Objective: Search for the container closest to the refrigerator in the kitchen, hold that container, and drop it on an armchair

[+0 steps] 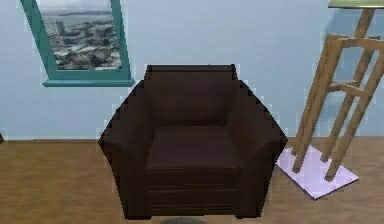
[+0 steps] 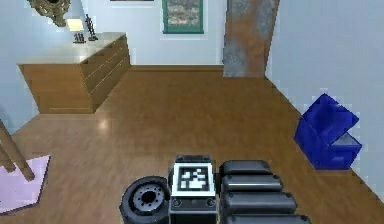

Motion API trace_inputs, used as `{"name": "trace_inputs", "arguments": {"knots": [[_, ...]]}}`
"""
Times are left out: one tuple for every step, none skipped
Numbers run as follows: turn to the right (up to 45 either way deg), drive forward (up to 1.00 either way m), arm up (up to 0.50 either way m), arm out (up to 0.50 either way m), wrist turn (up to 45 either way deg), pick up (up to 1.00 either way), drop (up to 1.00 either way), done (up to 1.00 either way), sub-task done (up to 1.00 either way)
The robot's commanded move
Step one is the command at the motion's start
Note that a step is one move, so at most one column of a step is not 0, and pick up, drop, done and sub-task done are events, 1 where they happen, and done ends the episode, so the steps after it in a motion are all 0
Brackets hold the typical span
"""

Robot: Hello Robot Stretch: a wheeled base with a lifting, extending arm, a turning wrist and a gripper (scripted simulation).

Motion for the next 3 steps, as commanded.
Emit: {"name": "trace_inputs", "arguments": {"knots": [[24.0, 0.00, 0.00, 0.00, 0.0, 0.00, 0.00, 0.00, 0.00], [0.0, 0.30, 0.00, 0.00, 0.0, 0.00, 0.00, 0.00, 0.00], [-42.0, 0.00, 0.00, 0.00, 0.0, 0.00, 0.00, 0.00, 0.00]]}}
